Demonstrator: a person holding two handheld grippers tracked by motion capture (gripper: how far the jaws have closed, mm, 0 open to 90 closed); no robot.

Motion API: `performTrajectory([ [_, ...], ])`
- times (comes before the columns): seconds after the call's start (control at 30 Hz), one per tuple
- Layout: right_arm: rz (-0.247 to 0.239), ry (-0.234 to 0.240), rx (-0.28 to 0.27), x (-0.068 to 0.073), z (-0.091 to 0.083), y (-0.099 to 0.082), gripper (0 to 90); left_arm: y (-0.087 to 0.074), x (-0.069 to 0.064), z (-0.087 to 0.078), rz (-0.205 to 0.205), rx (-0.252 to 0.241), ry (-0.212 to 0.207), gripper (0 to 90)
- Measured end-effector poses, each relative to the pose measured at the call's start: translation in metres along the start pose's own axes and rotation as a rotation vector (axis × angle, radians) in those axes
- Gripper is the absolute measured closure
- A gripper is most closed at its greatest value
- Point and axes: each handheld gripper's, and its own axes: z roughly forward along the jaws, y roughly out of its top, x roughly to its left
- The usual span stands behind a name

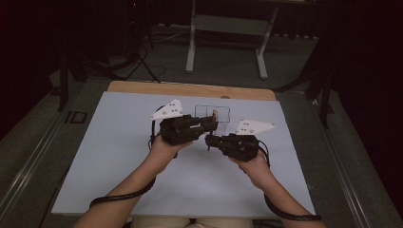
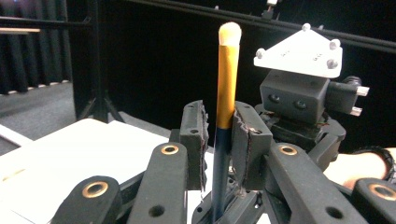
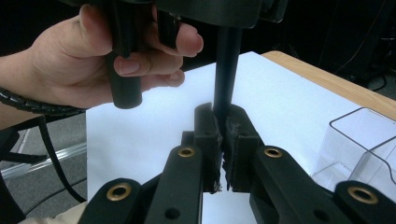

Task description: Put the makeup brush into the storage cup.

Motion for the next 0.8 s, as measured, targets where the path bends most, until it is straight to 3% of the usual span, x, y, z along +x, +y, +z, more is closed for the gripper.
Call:
performTrajectory([
  [0.17,0.004,-0.001,-0.001,-0.0016,0.0011,-0.0018,85.1,-0.0004,-0.0006,0.0004,0.015,0.010,0.010,84.0],
  [0.27,0.001,0.005,-0.007,-0.0021,0.0012,-0.0024,85.0,-0.0013,-0.0016,0.0007,0.047,0.002,0.010,84.1],
  [0.43,-0.007,0.011,-0.008,-0.0024,0.0007,-0.0016,83.7,-0.0006,-0.0014,0.0004,0.052,-0.002,0.000,84.2],
  [0.47,-0.024,0.018,-0.004,-0.0021,-0.0002,-0.0008,76.2,-0.0003,-0.0013,0.0004,0.052,-0.002,0.003,84.3],
  [0.57,-0.041,0.017,0.011,-0.0011,0.0004,-0.0002,70.5,0.0009,-0.0005,-0.0001,0.050,-0.014,0.012,84.3],
  [0.6,-0.036,0.015,0.015,-0.0015,0.0007,-0.0001,60.9,0.0014,0.0000,-0.0003,0.046,-0.020,0.012,84.3],
  [0.63,-0.036,0.015,0.015,-0.0015,0.0007,-0.0001,60.9,0.0019,0.0001,-0.0005,0.045,-0.024,0.013,84.3],
  [0.67,-0.025,0.002,0.013,-0.0036,0.0003,0.0000,52.5,0.0030,0.0003,-0.0006,0.048,-0.026,0.017,84.4],
  [0.8,-0.018,-0.004,0.006,-0.0060,-0.0012,0.0003,44.7,0.0040,0.0000,-0.0010,0.047,-0.031,0.017,84.4],
])
